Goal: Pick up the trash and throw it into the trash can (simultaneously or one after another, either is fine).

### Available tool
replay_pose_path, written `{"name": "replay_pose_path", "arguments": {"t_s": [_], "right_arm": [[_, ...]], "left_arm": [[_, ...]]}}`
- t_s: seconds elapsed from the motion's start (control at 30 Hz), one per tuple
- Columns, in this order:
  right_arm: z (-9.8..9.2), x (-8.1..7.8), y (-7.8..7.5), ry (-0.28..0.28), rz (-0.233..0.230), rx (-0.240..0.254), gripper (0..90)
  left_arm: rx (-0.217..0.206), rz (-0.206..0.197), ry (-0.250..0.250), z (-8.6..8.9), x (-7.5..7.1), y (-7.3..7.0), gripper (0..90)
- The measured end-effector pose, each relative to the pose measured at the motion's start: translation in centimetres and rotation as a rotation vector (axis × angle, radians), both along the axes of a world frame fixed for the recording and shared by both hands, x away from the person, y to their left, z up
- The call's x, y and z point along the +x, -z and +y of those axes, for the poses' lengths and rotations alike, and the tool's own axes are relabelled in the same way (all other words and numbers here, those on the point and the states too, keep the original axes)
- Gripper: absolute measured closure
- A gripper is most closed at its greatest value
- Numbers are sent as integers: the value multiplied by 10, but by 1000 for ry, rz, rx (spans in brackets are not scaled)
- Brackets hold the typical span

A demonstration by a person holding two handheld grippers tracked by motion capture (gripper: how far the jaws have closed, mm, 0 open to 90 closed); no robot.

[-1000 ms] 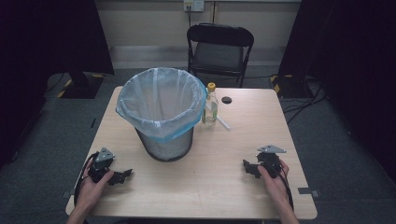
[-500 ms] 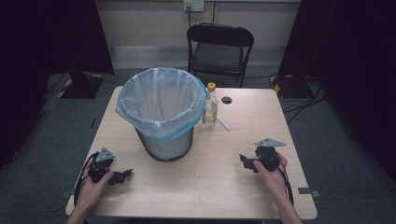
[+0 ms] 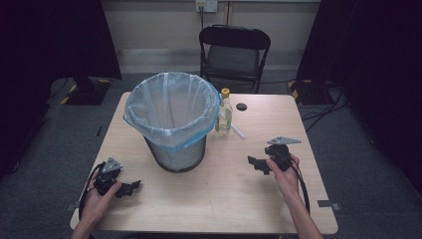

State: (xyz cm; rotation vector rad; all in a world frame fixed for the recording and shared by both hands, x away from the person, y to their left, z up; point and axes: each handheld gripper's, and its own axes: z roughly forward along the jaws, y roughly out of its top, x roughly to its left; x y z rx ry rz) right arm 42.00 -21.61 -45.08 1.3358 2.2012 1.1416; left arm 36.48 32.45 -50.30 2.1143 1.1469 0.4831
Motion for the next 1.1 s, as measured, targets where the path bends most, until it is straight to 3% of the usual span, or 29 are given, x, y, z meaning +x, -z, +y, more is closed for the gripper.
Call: {"name": "replay_pose_path", "arguments": {"t_s": [0.7, 1.1], "right_arm": [[30, 44, -43, -78, -73, 9, 137], [57, 85, -38, -126, -47, -13, 165]], "left_arm": [[1, 0, 0, 0, 0, 0, 0], [1, 0, 0, 0, 0, 0, 0]]}}
